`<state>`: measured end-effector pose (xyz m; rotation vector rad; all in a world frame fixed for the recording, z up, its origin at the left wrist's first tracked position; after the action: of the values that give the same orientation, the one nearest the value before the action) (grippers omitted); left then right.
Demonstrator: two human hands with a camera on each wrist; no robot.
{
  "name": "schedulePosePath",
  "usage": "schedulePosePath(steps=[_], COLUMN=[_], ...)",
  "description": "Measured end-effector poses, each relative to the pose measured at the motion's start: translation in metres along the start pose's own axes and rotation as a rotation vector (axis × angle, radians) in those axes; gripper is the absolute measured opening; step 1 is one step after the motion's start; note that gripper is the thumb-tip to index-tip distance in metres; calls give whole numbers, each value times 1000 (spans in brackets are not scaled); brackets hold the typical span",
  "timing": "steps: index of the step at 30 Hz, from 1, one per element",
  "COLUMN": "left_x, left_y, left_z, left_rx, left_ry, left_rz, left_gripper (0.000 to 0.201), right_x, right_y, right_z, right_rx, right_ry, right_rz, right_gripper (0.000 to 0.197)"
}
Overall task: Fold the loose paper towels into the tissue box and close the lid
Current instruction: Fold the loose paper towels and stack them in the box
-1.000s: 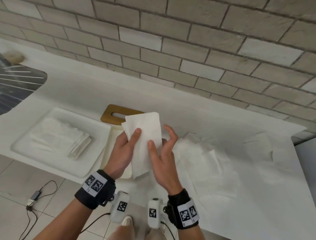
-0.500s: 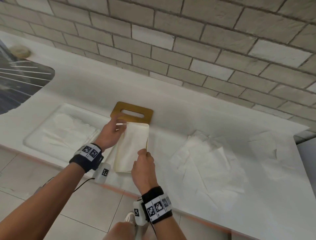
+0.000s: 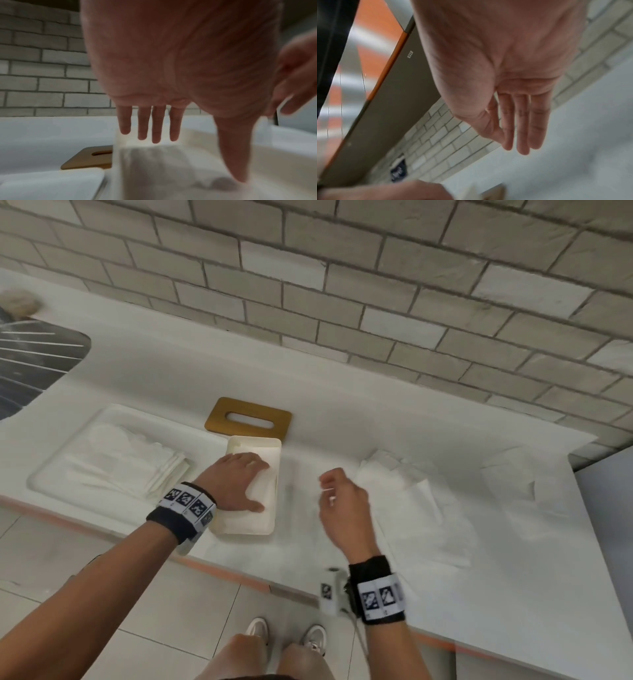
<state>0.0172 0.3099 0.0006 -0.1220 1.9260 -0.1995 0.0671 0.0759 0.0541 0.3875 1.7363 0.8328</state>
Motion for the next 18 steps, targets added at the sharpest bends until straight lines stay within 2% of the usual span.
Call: schedulePosePath(steps=[2,5,7,9,11,14,16,18], left_x=[-23,-58,-62,-47,-20,16,31,43], left_y=[-16,-64,-109,-149,-178,-203,-211,-215], left_z=[-7,-24,-17,9,45,100,129,152], left_rx=[-32,-8,46,71,58,-5,-40,-65], left_ry=[-159,-522,-616,-541,-420,-292,-256,-211], left_rz=[-71,-201,-316,-393,-412,-437,-473,-479], left_gripper=[79,40,21,13,15,26,40,62], right_x=[-37,-75,-91,-100,-108,-129,-147,-166], right_y=[-29,-77,-117,-153,-170,-170,-171,-173], right_z=[18,53,74,87,93,92,83,68], right_rx=[-61,-88,-89,-73,-101,-197,-205,-220], right_ry=[-14,91,205,315,351,258,188,104], right_rz=[-188,-492,-757,-938,-985,-912,-806,-681], right_gripper=[41,58,70,72,54,34,32,28])
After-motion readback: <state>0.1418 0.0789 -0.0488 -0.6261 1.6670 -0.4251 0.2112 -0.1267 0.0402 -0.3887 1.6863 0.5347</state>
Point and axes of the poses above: each hand's wrist, its own z-axis towards the middle knuckle, its own x-axis out of the palm, y = z × x, the point moved 8 cm from there along z, towards the middle knuckle, and after that the axes turned 9 degrees about x, right-handed, at the moved point
